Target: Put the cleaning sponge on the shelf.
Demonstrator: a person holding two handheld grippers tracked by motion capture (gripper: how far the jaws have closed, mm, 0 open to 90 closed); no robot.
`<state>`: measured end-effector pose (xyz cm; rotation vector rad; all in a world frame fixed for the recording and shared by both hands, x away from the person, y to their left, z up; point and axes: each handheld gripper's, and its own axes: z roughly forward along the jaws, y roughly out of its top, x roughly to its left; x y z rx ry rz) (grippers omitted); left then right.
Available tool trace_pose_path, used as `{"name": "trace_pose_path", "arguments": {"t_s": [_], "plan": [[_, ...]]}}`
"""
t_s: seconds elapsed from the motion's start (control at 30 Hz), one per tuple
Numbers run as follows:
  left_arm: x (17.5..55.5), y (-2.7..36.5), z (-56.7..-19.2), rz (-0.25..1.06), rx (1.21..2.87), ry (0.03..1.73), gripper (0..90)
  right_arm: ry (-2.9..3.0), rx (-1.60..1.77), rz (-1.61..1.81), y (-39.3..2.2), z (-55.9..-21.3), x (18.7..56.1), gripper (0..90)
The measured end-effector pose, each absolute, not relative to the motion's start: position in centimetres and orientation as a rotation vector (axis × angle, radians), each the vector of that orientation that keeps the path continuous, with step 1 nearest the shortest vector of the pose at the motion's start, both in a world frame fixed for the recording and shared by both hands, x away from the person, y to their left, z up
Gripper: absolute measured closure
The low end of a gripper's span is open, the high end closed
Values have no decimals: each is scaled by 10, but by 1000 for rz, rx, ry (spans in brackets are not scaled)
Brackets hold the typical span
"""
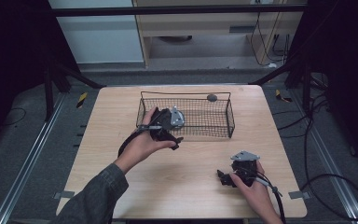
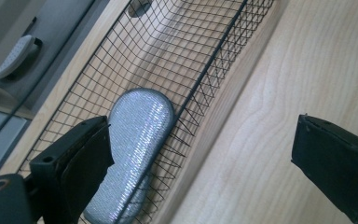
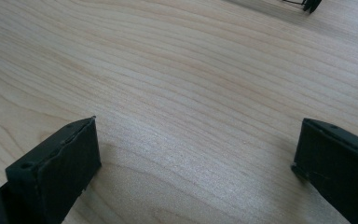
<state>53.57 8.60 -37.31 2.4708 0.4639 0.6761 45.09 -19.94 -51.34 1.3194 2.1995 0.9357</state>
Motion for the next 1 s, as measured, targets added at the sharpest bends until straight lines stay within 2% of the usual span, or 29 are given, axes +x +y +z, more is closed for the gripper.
{"name": "trace_pose_path", "arguments": {"t_s": [0.53, 1.0], "plan": [[493, 123, -384, 653, 2438, 528, 40, 2197, 1314, 931, -199, -514, 451, 4], [484, 170, -404, 644, 2400, 668, 41, 2196, 1315, 931, -199, -514, 451, 4]]}}
